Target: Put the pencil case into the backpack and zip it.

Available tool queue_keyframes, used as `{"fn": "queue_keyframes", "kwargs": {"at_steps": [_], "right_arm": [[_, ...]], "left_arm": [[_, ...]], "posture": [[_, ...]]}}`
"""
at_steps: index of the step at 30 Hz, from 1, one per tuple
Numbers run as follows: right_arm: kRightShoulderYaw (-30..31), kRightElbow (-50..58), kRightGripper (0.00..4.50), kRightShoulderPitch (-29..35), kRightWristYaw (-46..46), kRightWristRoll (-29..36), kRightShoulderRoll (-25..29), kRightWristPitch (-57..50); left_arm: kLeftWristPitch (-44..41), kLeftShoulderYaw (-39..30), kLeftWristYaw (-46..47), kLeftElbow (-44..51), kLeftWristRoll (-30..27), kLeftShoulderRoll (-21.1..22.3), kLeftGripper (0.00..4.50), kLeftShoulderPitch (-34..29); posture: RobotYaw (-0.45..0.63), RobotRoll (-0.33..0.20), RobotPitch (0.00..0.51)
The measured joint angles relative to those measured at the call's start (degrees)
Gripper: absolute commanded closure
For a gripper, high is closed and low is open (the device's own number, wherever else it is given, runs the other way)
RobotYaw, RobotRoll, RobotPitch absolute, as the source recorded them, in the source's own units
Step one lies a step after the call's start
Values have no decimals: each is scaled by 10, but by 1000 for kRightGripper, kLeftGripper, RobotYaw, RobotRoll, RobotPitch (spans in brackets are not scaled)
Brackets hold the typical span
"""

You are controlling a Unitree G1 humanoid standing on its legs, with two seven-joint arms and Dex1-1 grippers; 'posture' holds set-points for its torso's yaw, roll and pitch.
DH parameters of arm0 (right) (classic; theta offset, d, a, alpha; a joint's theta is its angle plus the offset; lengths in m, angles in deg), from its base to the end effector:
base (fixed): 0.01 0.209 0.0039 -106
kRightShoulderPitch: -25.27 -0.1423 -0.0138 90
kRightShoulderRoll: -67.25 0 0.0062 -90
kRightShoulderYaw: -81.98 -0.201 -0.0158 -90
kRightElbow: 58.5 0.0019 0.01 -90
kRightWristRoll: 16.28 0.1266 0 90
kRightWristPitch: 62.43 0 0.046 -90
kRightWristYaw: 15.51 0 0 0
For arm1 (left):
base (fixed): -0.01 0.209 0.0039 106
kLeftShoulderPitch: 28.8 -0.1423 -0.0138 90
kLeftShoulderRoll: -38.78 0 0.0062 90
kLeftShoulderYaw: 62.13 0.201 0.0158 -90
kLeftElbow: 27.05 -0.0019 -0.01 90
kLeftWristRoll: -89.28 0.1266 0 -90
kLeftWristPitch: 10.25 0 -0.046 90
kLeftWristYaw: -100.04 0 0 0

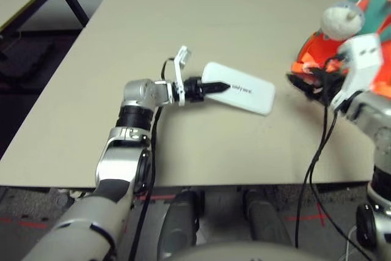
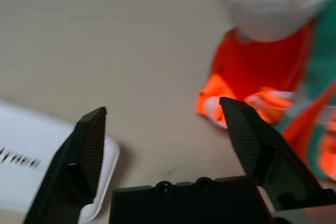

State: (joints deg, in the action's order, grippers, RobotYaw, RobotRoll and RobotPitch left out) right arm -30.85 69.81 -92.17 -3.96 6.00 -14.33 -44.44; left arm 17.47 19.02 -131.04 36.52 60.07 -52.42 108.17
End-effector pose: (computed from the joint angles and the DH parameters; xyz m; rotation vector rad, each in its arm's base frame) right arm 0.2105 -0.2289 0.2015 -0.0691 0.0372 0.1460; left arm 0.3272 0.1728 0.1286 -0.5787 0.5409 -1.0534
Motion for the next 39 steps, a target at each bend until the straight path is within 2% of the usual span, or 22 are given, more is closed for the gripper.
{"fn": "queue_keyframes", "kwargs": {"at_steps": [7,15,25,34,37,39], "right_arm": [[-2,9,0,-18,-94,-59,-19,16],[5,-90,0,-24,-151,-134,-21,151],[6,-228,0,-46,-169,-148,-34,251],[10,-293,0,-64,-179,-161,-34,298],[11,-301,785,-64,-181,-163,-34,305],[12,-302,1494,-64,-182,-163,-34,308]], "left_arm": [[0,-2,29,36,-25,-10,3086,-26],[12,5,42,36,-27,-16,3086,-23],[13,8,51,36,-39,-16,3086,-23],[14,8,57,36,-45,-16,3086,-23],[14,8,61,36,-48,-16,3086,-23],[14,8,62,36,-49,-16,3086,-23]], "posture": [[-93,0,168],[-58,0,163],[-28,0,159],[-18,0,157],[-17,0,157],[-16,0,158]]}}
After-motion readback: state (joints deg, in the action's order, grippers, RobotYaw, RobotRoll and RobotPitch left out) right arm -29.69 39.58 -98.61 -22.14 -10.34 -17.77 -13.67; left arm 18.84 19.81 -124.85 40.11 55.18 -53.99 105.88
